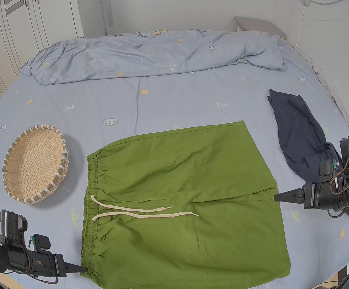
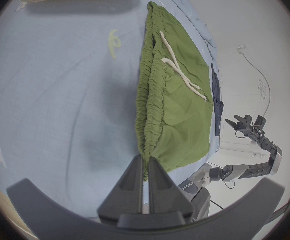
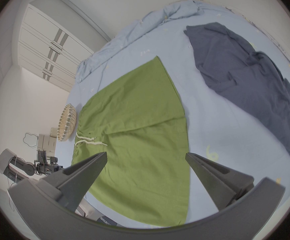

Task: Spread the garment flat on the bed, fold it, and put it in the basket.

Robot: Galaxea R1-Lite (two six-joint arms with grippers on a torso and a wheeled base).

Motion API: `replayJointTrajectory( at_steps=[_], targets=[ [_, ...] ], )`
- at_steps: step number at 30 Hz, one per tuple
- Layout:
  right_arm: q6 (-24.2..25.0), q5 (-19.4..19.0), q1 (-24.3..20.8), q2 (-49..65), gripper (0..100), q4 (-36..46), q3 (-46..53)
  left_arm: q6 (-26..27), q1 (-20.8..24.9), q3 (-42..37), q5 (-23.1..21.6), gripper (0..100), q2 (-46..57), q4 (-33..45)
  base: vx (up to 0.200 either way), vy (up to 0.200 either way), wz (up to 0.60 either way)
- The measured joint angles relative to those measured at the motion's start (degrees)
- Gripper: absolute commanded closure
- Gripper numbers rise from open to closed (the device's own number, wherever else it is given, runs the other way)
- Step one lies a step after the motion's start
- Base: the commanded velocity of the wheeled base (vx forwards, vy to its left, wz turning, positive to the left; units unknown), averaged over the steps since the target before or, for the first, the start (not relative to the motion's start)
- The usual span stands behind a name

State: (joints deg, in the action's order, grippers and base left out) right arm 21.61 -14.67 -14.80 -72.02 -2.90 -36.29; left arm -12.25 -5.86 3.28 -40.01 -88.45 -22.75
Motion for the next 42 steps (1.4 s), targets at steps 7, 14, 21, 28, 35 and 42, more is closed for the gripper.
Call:
replayJointTrajectory(
  at_steps=[7, 14, 21, 28, 35, 42],
  targets=[
    [-0.20, -4.49, 0.20, 0.30, 0, -0.10, 7.88, 2.78, -3.11, -0.96, 0.22, 100, 0.59, 0.12, 0.000, 0.000, 0.00],
    [-0.84, -8.97, 0.06, 0.50, 0, -1.01, 19.70, 4.84, -5.60, -1.38, 0.35, 100, -0.82, 0.09, 0.000, 0.000, 0.00],
    [-1.04, -10.86, 0.02, -0.28, 0, -6.78, 26.73, 5.23, -6.23, -0.94, 0.35, 100, -2.17, 0.04, 0.000, 0.000, 0.00],
    [-1.32, -10.98, -0.09, -3.45, 0, -11.98, 30.04, 5.25, -6.17, -0.23, 0.38, 100, -3.02, 0.04, 0.000, 0.000, 0.00],
    [-1.56, -11.06, -0.13, -8.98, 0, -18.40, 31.76, 5.25, -6.06, 0.20, 0.38, 100, -3.41, 0.01, 0.000, 0.000, 0.00],
    [-1.54, -13.71, 0.13, -14.08, 0, -25.54, 33.27, 5.25, -5.96, 0.51, 0.38, 100, -3.52, 0.04, 0.000, 0.000, 0.00]
  ],
)
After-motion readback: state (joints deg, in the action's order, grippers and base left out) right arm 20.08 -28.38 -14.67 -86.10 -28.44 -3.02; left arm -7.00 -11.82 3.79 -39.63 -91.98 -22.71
